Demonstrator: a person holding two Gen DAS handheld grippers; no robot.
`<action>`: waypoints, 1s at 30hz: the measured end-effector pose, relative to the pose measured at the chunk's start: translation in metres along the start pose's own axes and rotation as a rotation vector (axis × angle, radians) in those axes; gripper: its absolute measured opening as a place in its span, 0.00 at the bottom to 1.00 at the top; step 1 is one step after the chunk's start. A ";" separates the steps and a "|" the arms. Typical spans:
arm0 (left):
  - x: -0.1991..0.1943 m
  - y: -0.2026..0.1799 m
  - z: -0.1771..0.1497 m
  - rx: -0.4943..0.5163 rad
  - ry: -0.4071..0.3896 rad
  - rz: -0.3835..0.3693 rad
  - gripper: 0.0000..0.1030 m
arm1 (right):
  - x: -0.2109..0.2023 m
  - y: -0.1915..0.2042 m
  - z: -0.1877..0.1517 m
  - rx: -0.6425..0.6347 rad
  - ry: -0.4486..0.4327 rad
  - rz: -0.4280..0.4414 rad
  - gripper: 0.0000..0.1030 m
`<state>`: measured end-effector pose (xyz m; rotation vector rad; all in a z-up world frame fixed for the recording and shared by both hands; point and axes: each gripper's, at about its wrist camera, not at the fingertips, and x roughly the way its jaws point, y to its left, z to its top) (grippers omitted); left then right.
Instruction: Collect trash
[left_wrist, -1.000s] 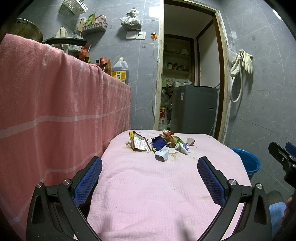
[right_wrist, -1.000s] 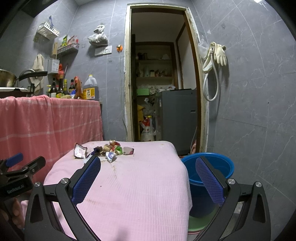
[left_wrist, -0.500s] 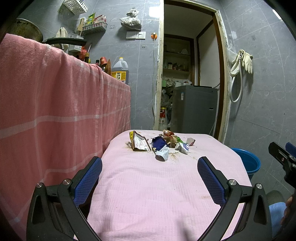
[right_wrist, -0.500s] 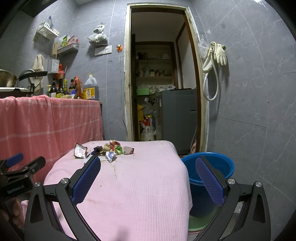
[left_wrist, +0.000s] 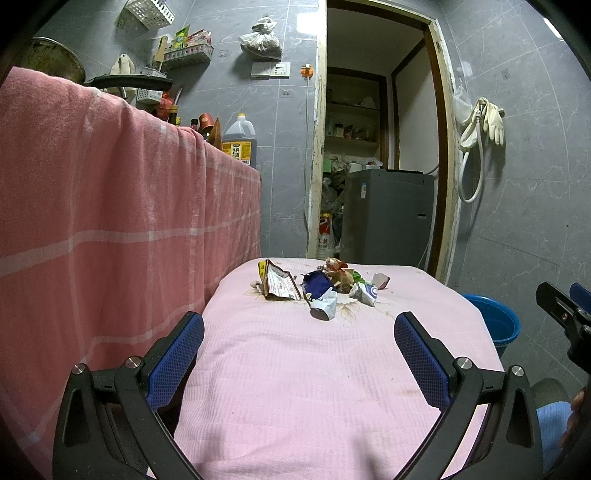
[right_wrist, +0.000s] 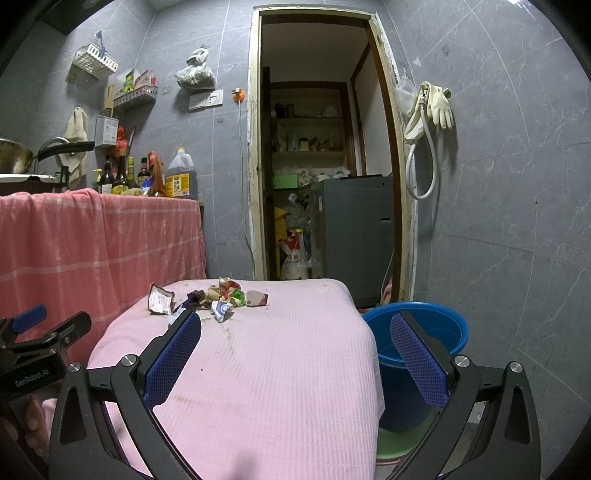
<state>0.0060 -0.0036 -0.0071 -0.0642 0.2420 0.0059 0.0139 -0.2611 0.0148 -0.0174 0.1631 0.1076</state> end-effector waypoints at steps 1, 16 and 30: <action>0.000 0.000 -0.001 0.000 0.000 -0.001 0.98 | 0.000 0.000 0.000 0.000 0.000 0.000 1.00; 0.001 0.000 -0.001 0.001 0.002 0.000 0.98 | 0.000 -0.002 0.001 0.001 0.004 0.001 1.00; 0.002 0.005 0.002 0.003 -0.016 -0.001 0.98 | 0.002 0.002 -0.002 0.003 0.000 0.008 1.00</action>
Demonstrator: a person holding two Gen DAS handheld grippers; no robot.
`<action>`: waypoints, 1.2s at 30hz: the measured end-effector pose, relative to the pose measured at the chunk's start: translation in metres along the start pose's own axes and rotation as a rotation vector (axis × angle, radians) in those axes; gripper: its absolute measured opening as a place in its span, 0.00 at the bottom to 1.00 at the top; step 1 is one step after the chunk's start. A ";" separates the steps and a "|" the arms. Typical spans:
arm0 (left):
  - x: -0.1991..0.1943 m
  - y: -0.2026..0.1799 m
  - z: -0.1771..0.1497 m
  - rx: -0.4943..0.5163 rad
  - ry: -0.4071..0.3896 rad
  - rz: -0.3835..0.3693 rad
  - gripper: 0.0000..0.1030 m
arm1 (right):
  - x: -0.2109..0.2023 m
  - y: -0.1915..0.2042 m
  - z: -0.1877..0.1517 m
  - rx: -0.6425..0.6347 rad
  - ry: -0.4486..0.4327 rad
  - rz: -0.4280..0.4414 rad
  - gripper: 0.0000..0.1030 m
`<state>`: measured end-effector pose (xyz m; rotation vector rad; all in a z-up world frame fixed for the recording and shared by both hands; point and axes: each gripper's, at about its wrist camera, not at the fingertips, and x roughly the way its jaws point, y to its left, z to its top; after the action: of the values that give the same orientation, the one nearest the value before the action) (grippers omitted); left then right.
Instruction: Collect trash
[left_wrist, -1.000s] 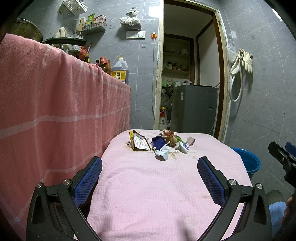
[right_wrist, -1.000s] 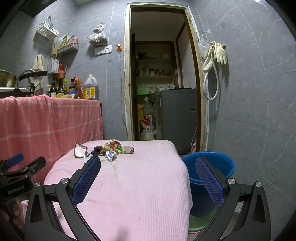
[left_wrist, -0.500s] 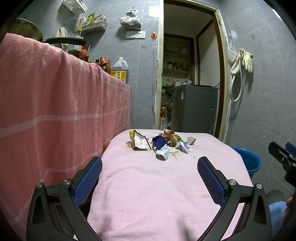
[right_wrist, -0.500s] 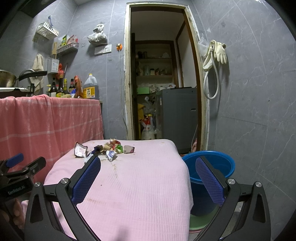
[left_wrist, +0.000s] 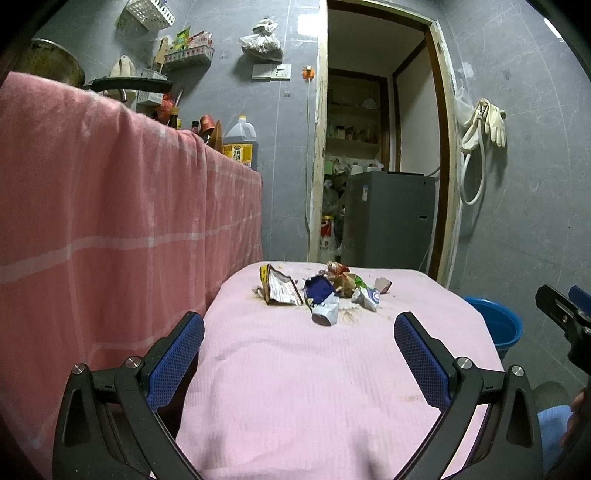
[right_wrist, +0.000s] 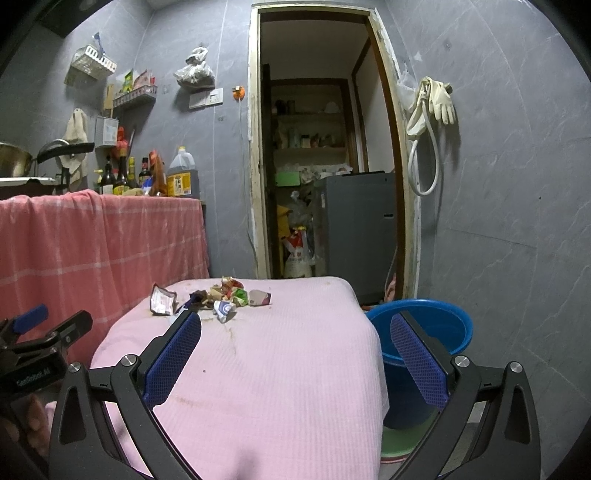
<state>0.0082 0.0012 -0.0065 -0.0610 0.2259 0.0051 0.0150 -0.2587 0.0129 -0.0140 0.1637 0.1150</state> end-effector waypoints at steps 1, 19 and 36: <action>0.000 0.001 0.002 0.004 -0.009 0.002 0.98 | 0.000 0.001 0.001 -0.003 -0.005 0.003 1.00; 0.018 0.020 0.045 -0.012 -0.123 0.023 0.98 | 0.030 0.016 0.048 -0.022 -0.134 0.093 1.00; 0.114 0.043 0.055 -0.026 0.057 -0.001 0.98 | 0.136 0.039 0.047 -0.082 0.018 0.233 1.00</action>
<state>0.1314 0.0476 0.0192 -0.0872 0.2828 0.0054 0.1515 -0.2037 0.0368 -0.0778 0.1785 0.3541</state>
